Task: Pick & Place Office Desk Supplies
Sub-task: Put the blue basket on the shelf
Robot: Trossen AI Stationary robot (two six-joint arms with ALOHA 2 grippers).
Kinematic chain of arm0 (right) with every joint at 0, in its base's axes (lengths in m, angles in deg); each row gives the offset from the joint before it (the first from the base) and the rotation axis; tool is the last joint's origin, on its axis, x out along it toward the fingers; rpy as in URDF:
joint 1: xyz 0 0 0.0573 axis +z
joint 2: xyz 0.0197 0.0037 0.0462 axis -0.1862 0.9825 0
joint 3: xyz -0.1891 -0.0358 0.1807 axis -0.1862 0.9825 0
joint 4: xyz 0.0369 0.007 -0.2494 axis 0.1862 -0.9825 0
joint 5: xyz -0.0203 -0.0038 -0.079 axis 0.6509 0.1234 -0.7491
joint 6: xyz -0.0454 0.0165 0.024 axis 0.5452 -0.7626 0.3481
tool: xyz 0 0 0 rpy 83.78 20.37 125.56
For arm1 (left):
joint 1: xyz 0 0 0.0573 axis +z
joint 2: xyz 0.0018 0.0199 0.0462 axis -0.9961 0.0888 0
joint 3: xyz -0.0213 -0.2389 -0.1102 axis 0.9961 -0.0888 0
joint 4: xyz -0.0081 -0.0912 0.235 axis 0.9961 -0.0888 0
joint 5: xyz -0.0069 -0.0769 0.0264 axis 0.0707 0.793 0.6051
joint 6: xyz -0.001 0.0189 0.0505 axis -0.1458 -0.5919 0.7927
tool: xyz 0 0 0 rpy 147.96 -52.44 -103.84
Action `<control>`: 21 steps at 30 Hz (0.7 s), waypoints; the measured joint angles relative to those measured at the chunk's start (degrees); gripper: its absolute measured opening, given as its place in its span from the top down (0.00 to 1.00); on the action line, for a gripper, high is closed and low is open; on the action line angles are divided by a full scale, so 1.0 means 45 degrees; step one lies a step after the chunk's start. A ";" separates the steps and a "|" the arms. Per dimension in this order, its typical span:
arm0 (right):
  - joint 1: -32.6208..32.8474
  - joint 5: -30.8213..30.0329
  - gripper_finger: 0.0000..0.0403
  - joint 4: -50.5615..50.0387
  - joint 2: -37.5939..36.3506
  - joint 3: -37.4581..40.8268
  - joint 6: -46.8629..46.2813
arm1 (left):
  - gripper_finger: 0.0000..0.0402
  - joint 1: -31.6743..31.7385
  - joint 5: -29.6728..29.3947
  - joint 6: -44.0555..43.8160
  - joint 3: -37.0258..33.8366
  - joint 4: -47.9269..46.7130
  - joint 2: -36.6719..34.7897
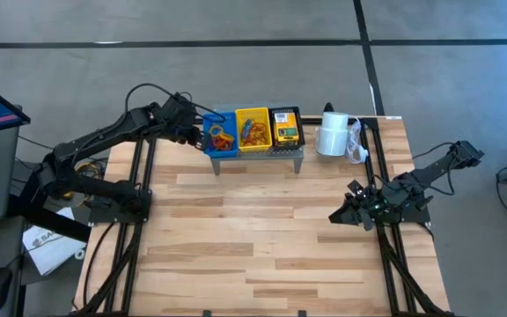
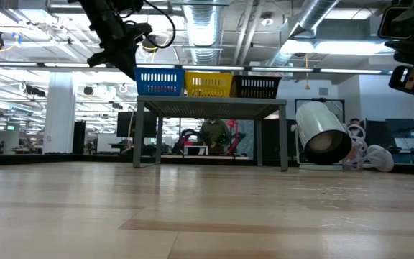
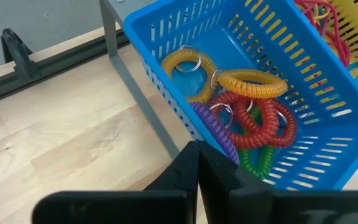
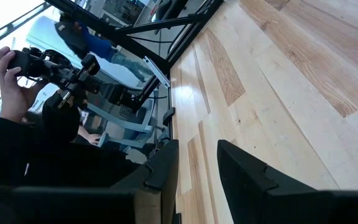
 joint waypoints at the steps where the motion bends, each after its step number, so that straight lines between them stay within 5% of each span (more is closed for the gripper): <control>1: 0.0000 0.0000 0.73 0.0000 0.0000 0.0004 0.0000 | 1.00 0.0000 0.0000 0.0014 0.0000 -0.0015 0.0000; 21: 0.0004 0.0001 0.73 0.0000 0.0000 0.0004 0.0000 | 1.00 -0.0003 0.0048 0.0312 0.0000 0.0160 0.0000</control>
